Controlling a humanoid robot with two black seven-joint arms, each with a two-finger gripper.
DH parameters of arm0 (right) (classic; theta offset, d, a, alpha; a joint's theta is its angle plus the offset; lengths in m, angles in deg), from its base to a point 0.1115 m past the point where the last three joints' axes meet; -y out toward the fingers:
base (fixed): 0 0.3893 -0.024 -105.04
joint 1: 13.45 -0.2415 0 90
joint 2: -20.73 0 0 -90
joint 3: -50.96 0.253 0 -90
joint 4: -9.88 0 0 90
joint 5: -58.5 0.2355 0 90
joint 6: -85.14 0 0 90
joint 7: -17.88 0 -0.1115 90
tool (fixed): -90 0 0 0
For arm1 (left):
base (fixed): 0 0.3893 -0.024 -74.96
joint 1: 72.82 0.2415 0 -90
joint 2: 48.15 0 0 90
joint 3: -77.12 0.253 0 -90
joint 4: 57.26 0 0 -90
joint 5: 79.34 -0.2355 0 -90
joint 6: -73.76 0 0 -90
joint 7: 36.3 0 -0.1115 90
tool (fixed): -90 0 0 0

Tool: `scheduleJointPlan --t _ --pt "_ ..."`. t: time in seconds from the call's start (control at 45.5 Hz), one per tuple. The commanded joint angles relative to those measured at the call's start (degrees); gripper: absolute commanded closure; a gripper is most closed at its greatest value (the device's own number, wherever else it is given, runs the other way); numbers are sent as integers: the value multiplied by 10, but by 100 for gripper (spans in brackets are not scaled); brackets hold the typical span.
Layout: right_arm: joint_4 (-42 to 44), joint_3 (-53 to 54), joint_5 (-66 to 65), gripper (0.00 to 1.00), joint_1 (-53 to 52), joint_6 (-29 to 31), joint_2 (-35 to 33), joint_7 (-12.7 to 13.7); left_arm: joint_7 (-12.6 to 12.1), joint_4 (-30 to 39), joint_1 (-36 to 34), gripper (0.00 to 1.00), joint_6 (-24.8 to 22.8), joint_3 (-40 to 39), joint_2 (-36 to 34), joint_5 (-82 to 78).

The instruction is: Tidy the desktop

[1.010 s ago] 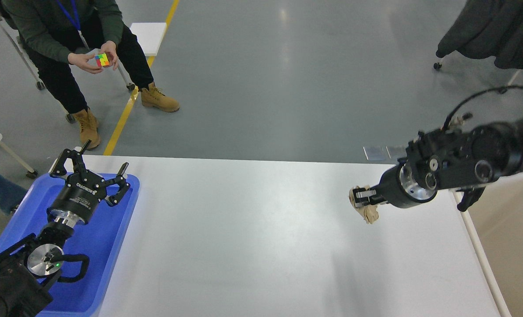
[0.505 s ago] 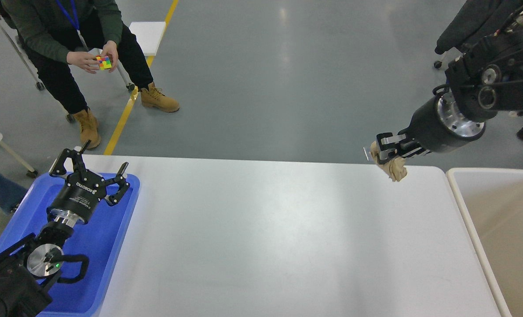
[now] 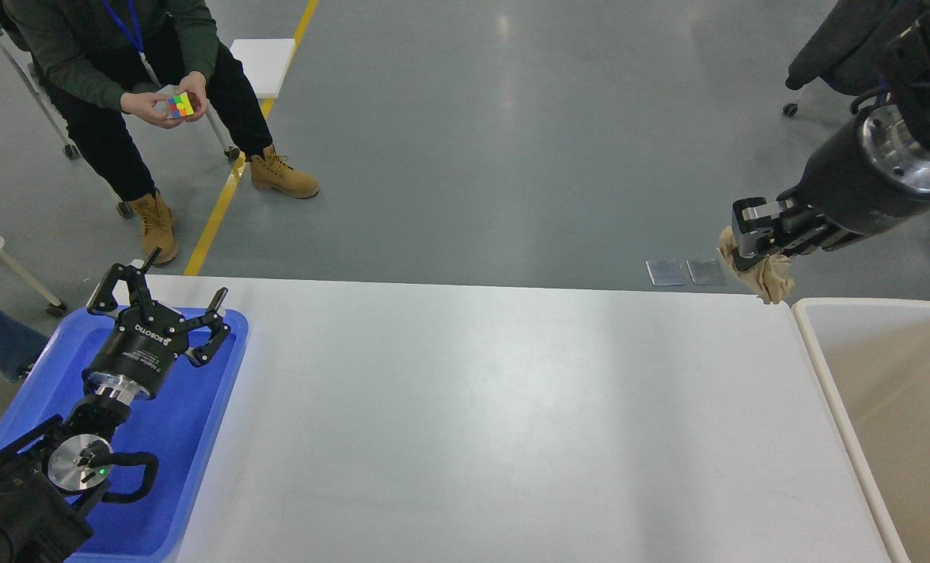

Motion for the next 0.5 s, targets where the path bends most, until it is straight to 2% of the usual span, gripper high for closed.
scheduleJointPlan --t 0.0,0.11,0.263,0.483 --pt "6 -18 -6 89 -1 8 -5 0 0 0 0 1 0 0 0 0" --pt "25 -43 -17 87 21 2 -23 0 0 0 0 1 0 0 0 0" --pt "88 -72 -29 86 83 -10 -88 0 0 0 0 1 0 0 0 0" --pt "278 -68 -38 85 241 -22 -214 0 0 0 0 1 0 0 0 0"
